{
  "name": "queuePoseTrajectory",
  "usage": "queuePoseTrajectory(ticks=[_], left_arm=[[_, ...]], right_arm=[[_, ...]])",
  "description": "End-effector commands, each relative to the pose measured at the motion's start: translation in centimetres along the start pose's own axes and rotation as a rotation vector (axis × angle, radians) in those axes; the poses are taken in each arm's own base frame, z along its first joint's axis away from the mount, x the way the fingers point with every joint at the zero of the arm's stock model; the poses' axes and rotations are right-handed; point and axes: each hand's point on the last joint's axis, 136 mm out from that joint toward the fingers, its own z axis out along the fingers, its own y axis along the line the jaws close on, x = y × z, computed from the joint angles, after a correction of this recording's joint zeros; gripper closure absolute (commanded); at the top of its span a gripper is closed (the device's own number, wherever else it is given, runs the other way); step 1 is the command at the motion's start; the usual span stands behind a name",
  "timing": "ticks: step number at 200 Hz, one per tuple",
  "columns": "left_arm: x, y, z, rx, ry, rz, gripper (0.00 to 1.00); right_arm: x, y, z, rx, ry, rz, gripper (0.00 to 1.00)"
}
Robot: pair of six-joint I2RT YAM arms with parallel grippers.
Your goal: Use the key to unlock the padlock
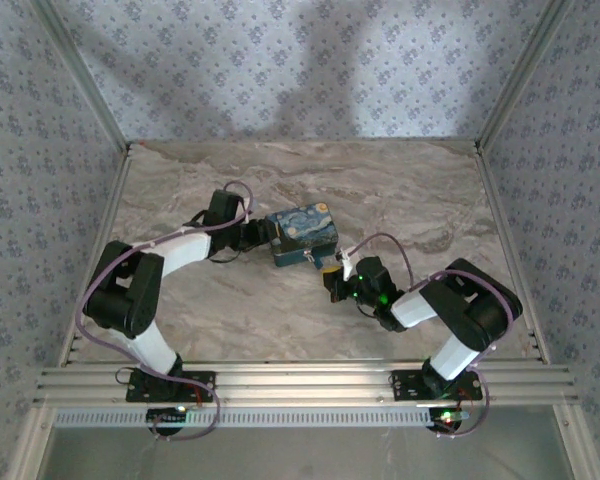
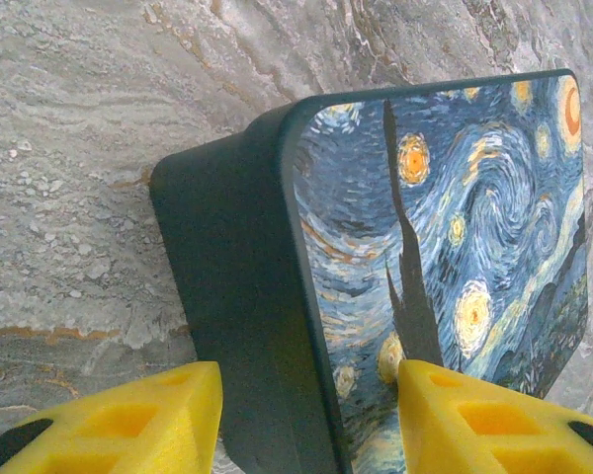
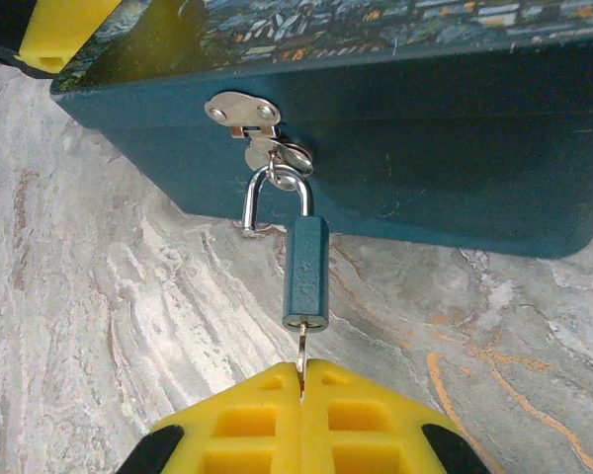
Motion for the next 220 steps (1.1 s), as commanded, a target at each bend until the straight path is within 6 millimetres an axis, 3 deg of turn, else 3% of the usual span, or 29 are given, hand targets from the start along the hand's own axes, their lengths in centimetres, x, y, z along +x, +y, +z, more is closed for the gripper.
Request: queuePoseTrajectory(ticks=[1,49,111,187,220], left_arm=[[2.1,2.7,0.0,-0.097,0.052,-0.048,0.51],[2.2,2.6,0.0,-0.098,0.053,-0.046,0.51],[2.3,2.3,-0.1,-0.096,0.05,-0.04,0.51],[3.3,2.2,-0.6,-0.103,0.052,-0.036,0.51],[3.9,2.3,-0.7,-0.108,0.053,-0.037,0.51]], right_arm=[[1.5,-0.7,0.1,0.016,0.056,0.038,0.94],[1.6,-1.0,0.2,0.017,0.059,0.051,0.91],[1.2,-1.4,-0.8,0.037,0.05,0.032,0.72],[-4.1,1.4,-2.4,-0.178,-0.046,0.048,0.4],[-5.0,1.7,-2.3,-0.215,-0.035,0.106,0.29]])
